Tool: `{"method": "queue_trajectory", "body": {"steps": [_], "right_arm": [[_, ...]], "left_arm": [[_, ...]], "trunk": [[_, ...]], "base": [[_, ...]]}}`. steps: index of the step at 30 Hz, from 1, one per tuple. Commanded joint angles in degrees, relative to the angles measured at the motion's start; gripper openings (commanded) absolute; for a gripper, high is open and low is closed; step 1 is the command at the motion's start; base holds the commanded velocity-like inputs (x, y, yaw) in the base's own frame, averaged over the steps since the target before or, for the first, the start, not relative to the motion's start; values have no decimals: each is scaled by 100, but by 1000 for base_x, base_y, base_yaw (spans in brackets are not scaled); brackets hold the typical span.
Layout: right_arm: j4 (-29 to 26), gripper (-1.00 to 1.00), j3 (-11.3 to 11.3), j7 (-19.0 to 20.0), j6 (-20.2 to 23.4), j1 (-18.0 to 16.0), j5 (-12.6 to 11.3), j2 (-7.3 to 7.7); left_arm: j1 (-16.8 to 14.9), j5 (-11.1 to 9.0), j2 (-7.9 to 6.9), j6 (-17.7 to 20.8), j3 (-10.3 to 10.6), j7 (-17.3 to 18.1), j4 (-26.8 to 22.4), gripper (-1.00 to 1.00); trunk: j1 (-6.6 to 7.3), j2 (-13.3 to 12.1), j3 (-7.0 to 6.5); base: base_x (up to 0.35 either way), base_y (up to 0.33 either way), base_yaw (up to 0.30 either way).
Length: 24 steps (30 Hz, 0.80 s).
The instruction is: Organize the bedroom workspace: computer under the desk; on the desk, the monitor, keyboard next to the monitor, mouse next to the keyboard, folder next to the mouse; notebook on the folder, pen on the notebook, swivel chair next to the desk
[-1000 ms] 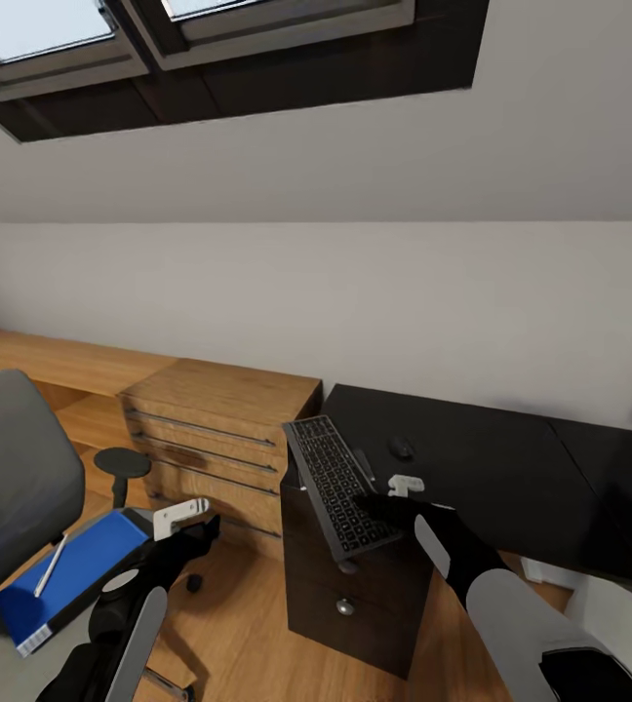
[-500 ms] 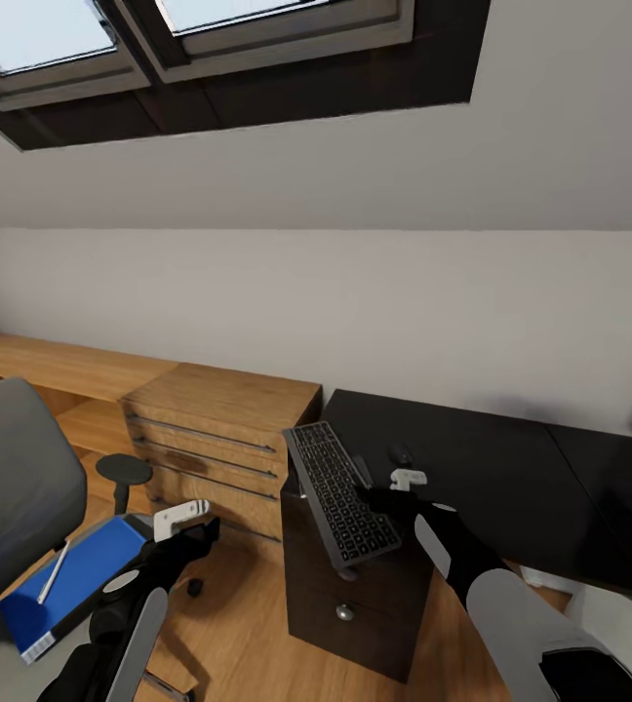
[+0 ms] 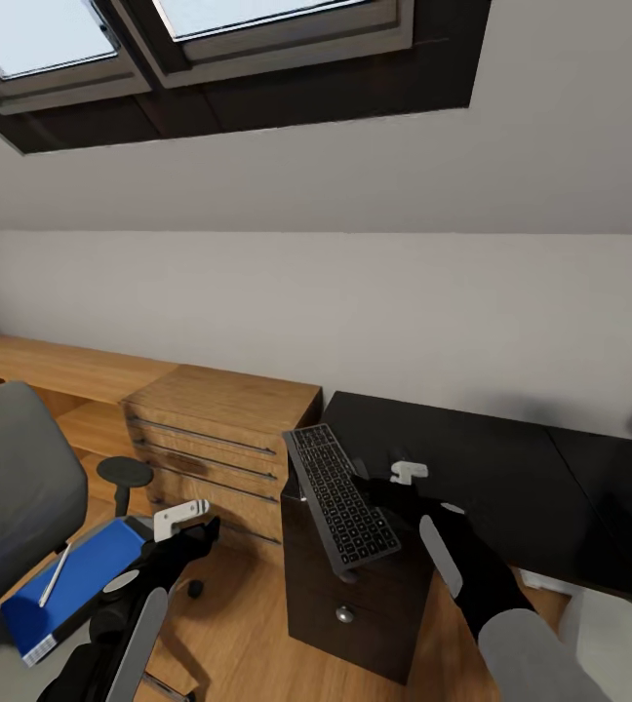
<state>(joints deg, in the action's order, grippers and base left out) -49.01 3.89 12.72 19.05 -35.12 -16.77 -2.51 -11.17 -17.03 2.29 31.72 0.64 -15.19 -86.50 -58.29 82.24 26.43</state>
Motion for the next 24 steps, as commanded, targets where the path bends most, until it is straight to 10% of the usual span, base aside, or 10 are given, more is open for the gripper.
{"method": "queue_trajectory", "body": {"steps": [1,6,7,14,24], "right_arm": [[-331,100,-5,2,226,128,-200,3],[-1044,100,-41,2,626,443,-879,55],[-1509,100,-84,0,1000,676,-1822,202],[-1719,100,-107,0,1586,812,-3644,638],[-1546,100,-108,-114,1431,814,-3649,638]], "left_arm": [[-2,-62,-1,18,6,-53,-7,100],[-2,-63,-2,18,6,-54,-7,100],[-3,-64,-3,18,6,-54,-7,100],[-1,-60,-1,3,6,-43,-7,100],[-2,-58,4,1,20,-48,103,100]], "trunk": [[0,4,6],[0,4,6],[0,4,6],[0,4,6],[0,4,6]], "base": [[0,0,0],[0,0,0],[0,0,0],[-22,19,0],[-235,211,0]]}}
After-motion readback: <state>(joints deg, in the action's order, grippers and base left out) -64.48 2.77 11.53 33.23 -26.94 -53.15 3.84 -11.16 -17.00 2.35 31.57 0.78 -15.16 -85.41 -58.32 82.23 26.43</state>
